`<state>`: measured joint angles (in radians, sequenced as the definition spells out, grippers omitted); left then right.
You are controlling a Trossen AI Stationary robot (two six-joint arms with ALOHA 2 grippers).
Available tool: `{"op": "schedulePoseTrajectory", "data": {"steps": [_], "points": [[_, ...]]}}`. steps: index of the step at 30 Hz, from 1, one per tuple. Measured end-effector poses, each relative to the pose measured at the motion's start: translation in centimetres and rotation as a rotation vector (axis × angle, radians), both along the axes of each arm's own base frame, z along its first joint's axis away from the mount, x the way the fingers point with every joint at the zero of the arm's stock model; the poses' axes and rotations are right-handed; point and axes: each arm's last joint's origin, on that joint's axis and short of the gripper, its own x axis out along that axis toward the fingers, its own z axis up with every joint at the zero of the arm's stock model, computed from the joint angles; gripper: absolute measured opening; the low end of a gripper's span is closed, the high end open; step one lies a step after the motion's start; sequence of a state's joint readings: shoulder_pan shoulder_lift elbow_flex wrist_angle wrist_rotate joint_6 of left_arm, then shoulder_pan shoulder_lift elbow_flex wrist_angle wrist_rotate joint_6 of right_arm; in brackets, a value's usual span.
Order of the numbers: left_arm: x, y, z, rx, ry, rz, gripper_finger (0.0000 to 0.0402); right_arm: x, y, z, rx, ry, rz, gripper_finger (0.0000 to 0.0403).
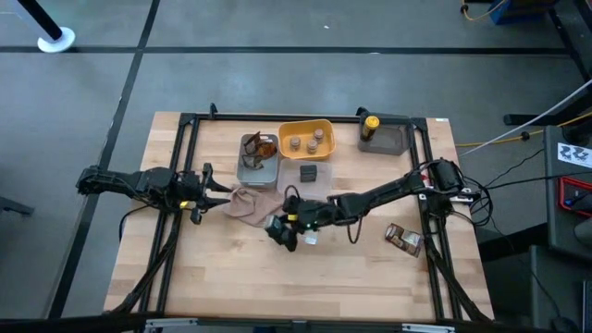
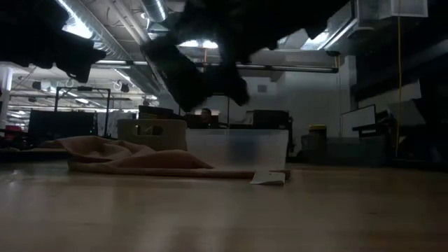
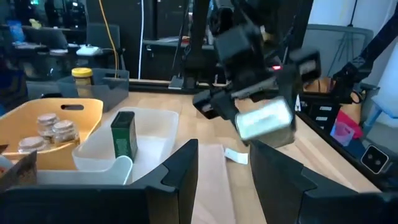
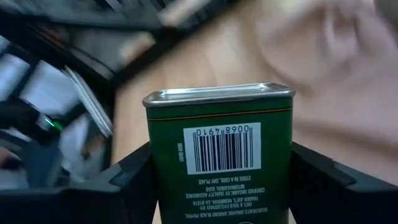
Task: Sort spices by type
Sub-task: Put the black seasoning can into the white bin
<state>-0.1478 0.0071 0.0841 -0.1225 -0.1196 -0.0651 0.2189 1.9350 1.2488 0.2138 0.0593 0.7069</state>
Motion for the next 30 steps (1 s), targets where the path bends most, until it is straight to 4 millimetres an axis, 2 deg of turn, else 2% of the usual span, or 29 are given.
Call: {"op": "schedulePoseTrajectory", "data": {"steps": [5, 10, 21, 25, 30], "points": [[0.0, 0.0, 0.2, 0.041, -0.014, -0.001, 0.0130, 1.0, -1.2, 2.0, -0.012, -0.225, -0.011, 0.0269], [0.0, 0.0, 0.6, 0.041, -0.055, -0.001, 0.0130, 1.6, -3.2, 3.5, -0.020, -0.385, -0.064, 0.0271], [-0.2, 0.0, 2.5, 0.144, -0.253, 0.014, 0.0133, 2.0, -7.8, 4.9, -0.023, -0.526, -0.156, 0.0273], [-0.2, 0.1, 3.0, 0.197, -0.296, 0.049, 0.0156, 2.0, -9.3, 5.6, -0.022, -0.592, -0.197, 0.0274], [0.2, 0.3, 3.4, 0.267, -0.309, 0.142, 0.0208, 1.8, -10.6, 6.4, -0.025, -0.668, -0.229, 0.0274]]}}
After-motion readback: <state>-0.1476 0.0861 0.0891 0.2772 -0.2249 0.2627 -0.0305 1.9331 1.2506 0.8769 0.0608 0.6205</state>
